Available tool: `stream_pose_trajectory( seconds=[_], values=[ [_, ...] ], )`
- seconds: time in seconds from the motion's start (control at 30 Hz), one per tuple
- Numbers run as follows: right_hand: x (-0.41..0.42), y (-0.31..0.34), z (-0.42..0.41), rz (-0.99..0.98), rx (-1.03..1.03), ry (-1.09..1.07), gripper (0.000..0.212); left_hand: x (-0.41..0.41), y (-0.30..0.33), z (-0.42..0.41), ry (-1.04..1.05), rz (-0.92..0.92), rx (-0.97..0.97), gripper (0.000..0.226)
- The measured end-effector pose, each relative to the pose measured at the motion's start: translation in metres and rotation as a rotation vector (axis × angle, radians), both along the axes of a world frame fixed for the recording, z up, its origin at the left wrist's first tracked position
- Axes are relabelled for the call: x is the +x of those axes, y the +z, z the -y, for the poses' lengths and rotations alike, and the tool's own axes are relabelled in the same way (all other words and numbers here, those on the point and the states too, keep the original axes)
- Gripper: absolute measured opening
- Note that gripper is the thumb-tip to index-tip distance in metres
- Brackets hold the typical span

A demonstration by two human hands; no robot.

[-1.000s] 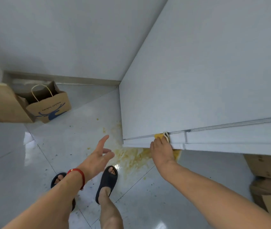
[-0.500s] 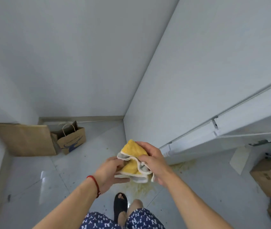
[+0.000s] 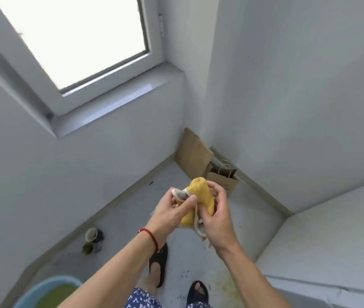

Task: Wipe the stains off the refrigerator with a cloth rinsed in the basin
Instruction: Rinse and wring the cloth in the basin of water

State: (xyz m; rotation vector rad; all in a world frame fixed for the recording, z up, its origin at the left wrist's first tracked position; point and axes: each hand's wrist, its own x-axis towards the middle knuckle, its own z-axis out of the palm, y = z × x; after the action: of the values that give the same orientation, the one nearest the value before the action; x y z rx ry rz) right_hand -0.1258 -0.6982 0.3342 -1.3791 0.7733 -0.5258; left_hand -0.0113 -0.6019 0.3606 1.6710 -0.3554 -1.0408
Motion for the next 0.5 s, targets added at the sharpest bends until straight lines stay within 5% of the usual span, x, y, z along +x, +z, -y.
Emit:
stream_pose_trajectory(
  seconds=[0.13, 0.23, 0.4, 0.5],
  values=[
    [0.035, 0.011, -0.062, 0.058, 0.010, 0.315, 0.045, 0.011, 0.008, -0.085, 0.285, 0.098, -0.084, 0.035],
    [0.061, 0.013, -0.114, 0.061, 0.289, 0.474, 0.043, 0.014, 0.014, -0.169, 0.500, 0.180, -0.117, 0.034],
    [0.111, -0.006, -0.225, -0.430, 0.473, 0.856, 0.055, 0.006, 0.006, -0.307, 0.639, 0.185, -0.160, 0.031],
    [0.133, -0.026, -0.306, -0.488, 0.696, 1.004, 0.067, -0.006, -0.006, -0.392, 0.781, 0.156, -0.207, 0.033]
  ],
)
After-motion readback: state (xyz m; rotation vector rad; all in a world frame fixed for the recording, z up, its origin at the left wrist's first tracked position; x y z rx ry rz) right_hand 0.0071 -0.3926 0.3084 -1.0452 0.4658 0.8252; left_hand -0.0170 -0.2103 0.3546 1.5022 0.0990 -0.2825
